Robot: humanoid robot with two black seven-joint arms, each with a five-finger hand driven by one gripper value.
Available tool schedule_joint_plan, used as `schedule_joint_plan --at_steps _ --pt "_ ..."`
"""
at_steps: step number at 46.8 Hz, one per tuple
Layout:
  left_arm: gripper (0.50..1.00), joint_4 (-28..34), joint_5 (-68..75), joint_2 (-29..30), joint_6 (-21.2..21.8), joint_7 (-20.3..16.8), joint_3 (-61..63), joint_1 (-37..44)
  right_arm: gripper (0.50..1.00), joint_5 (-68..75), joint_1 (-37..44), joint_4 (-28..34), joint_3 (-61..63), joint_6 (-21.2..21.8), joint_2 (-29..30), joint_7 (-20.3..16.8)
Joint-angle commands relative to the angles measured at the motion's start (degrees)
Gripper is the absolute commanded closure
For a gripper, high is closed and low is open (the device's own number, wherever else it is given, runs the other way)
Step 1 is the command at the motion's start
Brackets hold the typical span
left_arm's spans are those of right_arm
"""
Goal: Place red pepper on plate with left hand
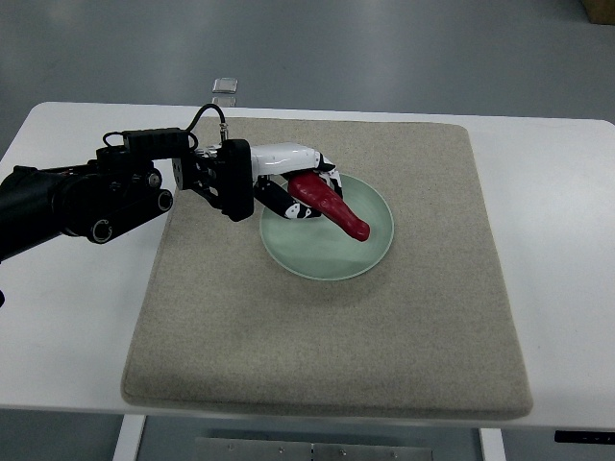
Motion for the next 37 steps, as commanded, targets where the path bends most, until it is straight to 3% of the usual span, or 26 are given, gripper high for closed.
schedule_joint_plan --at_steps 1,20,23,37 --pt "0.695 -0.02 0.0 -0.09 0.85 0.0 -0.01 0.36 0.568 0.0 0.0 0.0 0.0 0.0 0.0 0.0" --pt "0.609 -0.1 -0.78 -0.17 2.08 0.0 -1.33 0.89 0.568 0.0 0.0 0.0 0.0 0.0 0.0 0.0" --pt "0.542 -0.1 -2.45 -0.17 2.17 0.0 -3.26 1.15 0.568 0.0 0.0 0.0 0.0 0.0 0.0 0.0" --pt "0.508 -0.02 -17.21 0.18 2.17 0.0 -10.29 1.85 0.568 0.0 0.0 0.0 0.0 0.0 0.0 0.0"
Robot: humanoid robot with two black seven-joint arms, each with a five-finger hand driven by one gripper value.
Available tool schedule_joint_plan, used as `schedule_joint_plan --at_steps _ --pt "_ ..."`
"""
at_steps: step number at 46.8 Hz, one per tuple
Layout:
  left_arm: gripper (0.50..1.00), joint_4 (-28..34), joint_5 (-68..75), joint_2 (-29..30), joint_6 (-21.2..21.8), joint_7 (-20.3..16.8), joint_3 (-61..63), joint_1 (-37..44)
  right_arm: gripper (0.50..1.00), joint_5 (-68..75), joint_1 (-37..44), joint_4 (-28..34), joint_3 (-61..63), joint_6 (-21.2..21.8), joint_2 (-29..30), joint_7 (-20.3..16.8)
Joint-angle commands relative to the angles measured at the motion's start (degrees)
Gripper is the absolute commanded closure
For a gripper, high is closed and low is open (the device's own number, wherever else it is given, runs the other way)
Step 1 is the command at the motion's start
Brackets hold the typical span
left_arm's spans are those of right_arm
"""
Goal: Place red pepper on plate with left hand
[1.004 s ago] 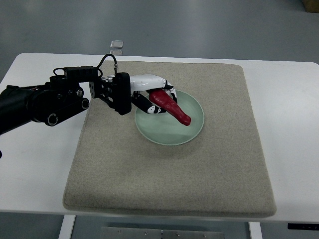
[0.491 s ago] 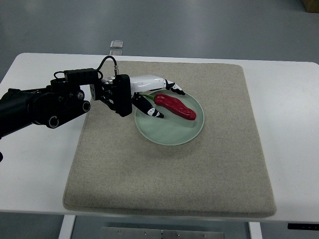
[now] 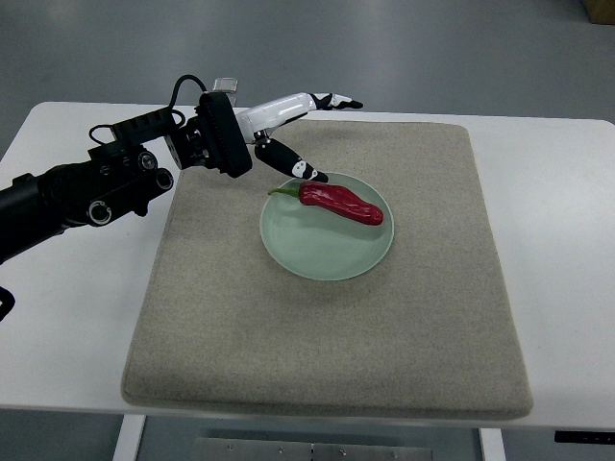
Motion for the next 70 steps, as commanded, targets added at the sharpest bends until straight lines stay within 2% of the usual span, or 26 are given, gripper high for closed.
schedule_joint_plan --at_steps 1,17,26,32,41,62,70 --pt "0.508 0.18 -4.61 0.27 0.06 0.0 -0.71 0.0 0.568 0.0 0.0 0.0 0.0 0.0 0.0 0.0" --pt "0.506 6.85 -31.76 0.62 -0.03 0.0 -0.71 0.18 0.568 0.0 0.0 0.0 0.0 0.0 0.0 0.0" --pt "0.506 8.52 -37.75 0.62 0.85 0.0 -0.88 0.35 0.568 0.0 0.0 0.0 0.0 0.0 0.0 0.0" --pt "0.506 12.3 -41.79 0.44 2.7 0.0 -0.53 0.53 0.568 0.0 0.0 0.0 0.0 0.0 0.0 0.0" --pt "0.506 17.66 -46.71 0.0 2.61 0.0 -0.53 1.32 0.568 0.0 0.0 0.0 0.0 0.0 0.0 0.0" --pt "0.504 19.16 -54.89 0.18 1.56 9.34 -0.8 1.15 0.568 0.0 0.0 0.0 0.0 0.0 0.0 0.0" --pt "0.504 19.07 -60.42 0.18 -3.18 10.21 -0.97 1.15 0.568 0.0 0.0 0.0 0.0 0.0 0.0 0.0"
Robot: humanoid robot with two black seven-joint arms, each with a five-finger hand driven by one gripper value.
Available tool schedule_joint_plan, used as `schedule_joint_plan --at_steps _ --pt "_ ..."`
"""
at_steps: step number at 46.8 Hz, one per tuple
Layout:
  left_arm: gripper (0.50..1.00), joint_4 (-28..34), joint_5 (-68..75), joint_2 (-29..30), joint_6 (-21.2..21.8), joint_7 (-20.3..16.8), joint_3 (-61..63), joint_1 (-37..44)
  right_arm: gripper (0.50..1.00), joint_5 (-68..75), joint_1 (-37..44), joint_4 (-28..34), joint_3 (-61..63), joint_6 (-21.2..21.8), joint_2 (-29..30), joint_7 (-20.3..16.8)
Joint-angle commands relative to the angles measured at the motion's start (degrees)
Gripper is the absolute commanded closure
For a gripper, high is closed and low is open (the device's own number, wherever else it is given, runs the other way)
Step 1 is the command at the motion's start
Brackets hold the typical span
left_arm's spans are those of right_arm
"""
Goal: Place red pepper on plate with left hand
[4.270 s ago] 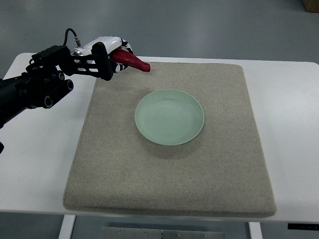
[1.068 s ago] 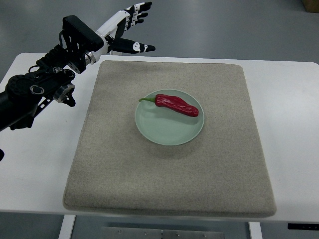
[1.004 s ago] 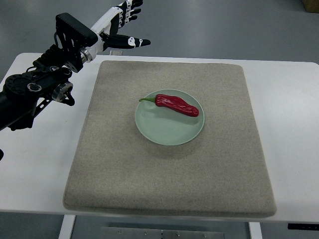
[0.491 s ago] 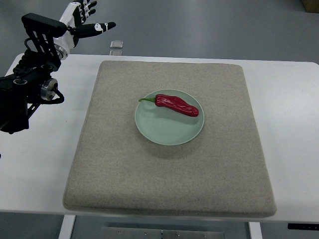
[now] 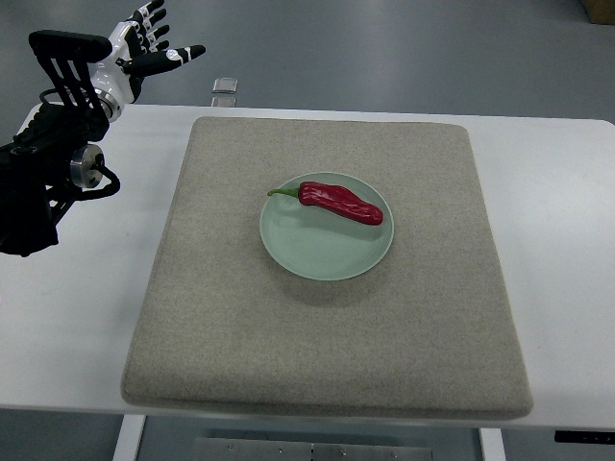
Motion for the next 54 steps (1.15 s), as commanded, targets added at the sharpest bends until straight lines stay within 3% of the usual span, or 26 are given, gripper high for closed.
schedule_joint_plan --at_steps 1,11,34,54 --pt "0.504 0.08 -3.38 0.0 -2.53 0.43 -0.26 0.17 0.568 0.0 0.0 0.0 0.0 0.0 0.0 0.0" --pt "0.504 -0.01 -4.97 -0.26 -3.33 0.69 -0.08 1.93 0.568 0.0 0.0 0.0 0.0 0.0 0.0 0.0" --pt "0.501 0.16 -5.94 -0.44 -3.94 6.14 -1.66 2.64 0.568 0.0 0.09 0.09 0.09 0.09 0.0 0.0" --pt "0.501 0.16 -5.94 -0.44 -4.12 6.23 -1.93 3.34 0.568 -0.09 1.76 0.09 0.0 0.09 0.0 -0.09"
